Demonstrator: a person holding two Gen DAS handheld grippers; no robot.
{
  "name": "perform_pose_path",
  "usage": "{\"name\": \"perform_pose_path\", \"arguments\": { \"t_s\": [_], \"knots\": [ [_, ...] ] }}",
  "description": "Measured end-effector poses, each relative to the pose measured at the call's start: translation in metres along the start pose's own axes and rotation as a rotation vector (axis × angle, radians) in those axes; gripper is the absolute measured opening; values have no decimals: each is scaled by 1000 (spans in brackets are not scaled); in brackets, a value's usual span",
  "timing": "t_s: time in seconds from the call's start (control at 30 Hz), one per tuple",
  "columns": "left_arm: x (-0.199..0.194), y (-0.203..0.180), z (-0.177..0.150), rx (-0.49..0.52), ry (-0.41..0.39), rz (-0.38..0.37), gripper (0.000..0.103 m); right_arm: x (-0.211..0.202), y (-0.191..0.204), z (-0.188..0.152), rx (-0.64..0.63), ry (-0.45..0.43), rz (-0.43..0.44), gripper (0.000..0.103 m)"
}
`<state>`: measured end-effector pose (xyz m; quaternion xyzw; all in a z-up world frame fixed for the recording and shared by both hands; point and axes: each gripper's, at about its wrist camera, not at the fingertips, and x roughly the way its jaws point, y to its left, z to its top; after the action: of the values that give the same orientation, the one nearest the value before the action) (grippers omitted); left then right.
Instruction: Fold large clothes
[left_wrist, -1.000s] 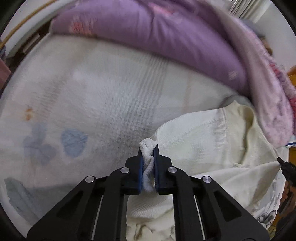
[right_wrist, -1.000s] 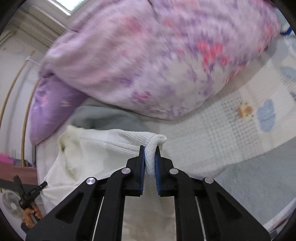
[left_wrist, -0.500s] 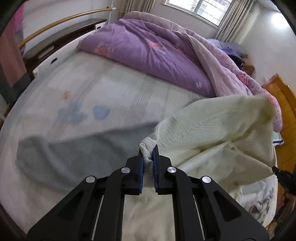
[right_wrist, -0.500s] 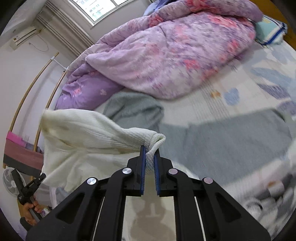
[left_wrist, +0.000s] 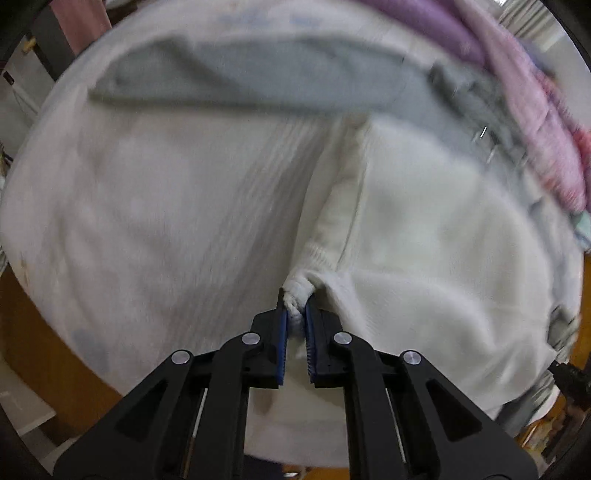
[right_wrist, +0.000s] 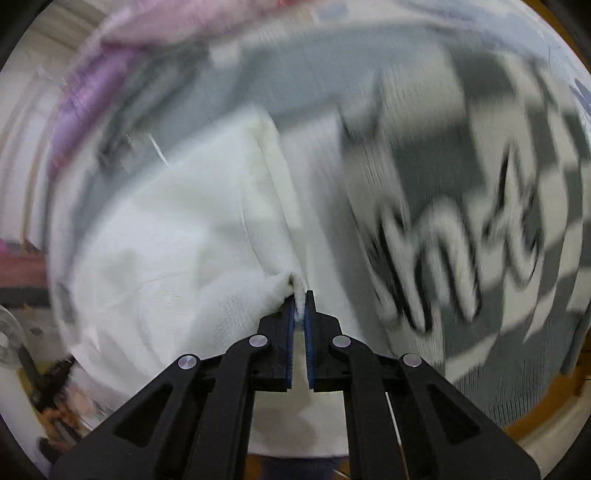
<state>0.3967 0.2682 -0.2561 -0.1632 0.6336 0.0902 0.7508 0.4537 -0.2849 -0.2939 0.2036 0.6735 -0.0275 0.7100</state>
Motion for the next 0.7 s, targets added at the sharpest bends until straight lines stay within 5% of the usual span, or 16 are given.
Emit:
{"name": "perform_pose_path", "arguments": {
  "t_s": [0.17,0.3,0.33,0.57,0.7],
  "knots": [
    [2,11,0,-58,-7,-49,12,6,5,-6,-87,6,-128,11],
    [-13,27,-1,-78,13,-77,43,-17,15,-13,-161,1,-207,15],
    [-21,32,-4,-91,6,-68,43,-27,20,-14,-175,6,-236,17],
    [-55,19,1,-124,-93,-155,43,-58,73,-5,-224,-57,-22,14],
    [-18,-18,2,-10,-36,-132,52,6,76,4,-228,-5,-92,12]
  ]
}}
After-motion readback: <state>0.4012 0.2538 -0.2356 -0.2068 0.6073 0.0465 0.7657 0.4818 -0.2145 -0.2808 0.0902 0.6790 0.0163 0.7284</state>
